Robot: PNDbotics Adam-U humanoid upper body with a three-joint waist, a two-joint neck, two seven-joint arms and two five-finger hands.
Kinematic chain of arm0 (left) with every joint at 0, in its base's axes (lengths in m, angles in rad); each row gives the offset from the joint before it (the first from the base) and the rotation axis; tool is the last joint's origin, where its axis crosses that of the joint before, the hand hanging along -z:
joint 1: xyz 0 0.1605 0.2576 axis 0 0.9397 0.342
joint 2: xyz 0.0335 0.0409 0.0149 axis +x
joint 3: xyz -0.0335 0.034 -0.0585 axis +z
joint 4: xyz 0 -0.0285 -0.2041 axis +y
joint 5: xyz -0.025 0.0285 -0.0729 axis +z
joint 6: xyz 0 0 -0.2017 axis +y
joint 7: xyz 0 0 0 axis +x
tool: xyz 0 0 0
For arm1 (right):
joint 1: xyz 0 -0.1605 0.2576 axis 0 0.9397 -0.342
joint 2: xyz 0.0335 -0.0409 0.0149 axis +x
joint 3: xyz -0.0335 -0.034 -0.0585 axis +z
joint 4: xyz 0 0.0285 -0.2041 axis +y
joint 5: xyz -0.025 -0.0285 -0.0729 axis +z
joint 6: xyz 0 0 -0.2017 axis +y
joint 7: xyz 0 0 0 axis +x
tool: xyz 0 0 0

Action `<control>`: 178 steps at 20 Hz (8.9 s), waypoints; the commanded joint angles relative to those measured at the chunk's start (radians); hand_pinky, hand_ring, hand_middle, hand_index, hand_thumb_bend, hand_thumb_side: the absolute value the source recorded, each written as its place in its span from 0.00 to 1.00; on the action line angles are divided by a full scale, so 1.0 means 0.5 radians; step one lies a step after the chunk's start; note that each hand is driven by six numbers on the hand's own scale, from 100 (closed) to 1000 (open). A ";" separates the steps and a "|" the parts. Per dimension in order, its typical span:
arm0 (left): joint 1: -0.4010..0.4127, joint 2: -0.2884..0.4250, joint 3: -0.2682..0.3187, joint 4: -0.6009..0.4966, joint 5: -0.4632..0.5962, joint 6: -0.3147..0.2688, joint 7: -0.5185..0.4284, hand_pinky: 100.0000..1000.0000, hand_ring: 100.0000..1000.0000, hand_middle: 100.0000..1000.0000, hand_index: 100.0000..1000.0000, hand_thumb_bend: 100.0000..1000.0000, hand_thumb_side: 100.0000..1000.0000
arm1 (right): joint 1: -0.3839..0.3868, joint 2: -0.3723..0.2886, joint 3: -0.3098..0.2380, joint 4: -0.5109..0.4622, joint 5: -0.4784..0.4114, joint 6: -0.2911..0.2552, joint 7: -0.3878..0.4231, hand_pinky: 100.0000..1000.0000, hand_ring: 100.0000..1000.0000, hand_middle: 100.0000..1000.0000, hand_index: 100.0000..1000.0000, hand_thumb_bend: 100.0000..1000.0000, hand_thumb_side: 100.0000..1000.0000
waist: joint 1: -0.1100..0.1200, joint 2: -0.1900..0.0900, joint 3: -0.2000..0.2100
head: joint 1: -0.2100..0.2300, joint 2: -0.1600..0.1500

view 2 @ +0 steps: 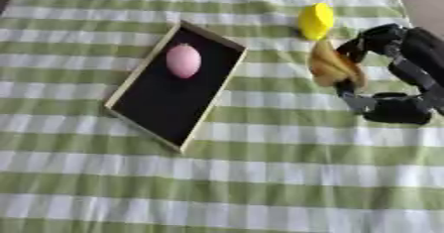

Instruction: Pick up objects on the table and place them in the box.

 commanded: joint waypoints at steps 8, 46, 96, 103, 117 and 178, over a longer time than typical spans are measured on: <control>-0.103 0.111 -0.067 -0.034 0.013 -0.027 0.002 0.70 0.74 0.65 0.83 0.00 0.52 | -0.476 -0.095 0.228 -0.040 -0.149 -0.202 0.297 0.70 0.52 0.00 0.26 0.00 0.13 | -0.012 -0.088 0.102 | -0.114 0.025; -0.232 0.094 -0.172 -0.118 0.033 -0.039 0.006 0.70 0.75 0.65 0.82 0.00 0.42 | -1.210 0.741 0.736 0.802 0.688 -0.440 1.043 0.94 0.94 0.77 0.87 0.00 0.36 | -0.015 -0.083 0.218 | -0.146 0.033; -0.206 0.139 -0.119 -0.007 0.056 -0.114 -0.069 0.69 0.74 0.66 0.82 0.00 0.50 | -0.812 0.130 -0.139 1.056 0.196 -0.159 0.743 1.00 1.00 0.83 0.98 0.10 0.07 | -0.026 0.063 0.212 | -0.199 -0.193; -0.221 0.140 -0.120 0.015 0.068 -0.135 -0.087 0.69 0.74 0.66 0.82 0.00 0.51 | -0.856 0.141 -0.162 1.119 0.266 -0.129 0.689 1.00 1.00 0.84 0.99 0.15 0.07 | -0.027 0.097 0.241 | -0.204 -0.225; -0.234 0.142 -0.107 0.035 0.091 -0.151 -0.109 0.69 0.74 0.65 0.82 0.00 0.52 | -0.865 0.167 -0.191 1.265 0.419 -0.128 0.651 1.00 1.00 0.86 1.00 0.16 0.14 | -0.047 0.160 0.272 | -0.208 -0.278; -0.299 0.215 -0.277 -0.100 0.017 -0.186 -0.016 0.71 0.75 0.66 0.82 0.00 0.23 | -1.307 0.729 0.513 0.472 0.089 -0.041 0.778 0.70 0.57 0.24 0.34 0.00 0.11 | -0.010 -0.085 0.257 | -0.229 0.011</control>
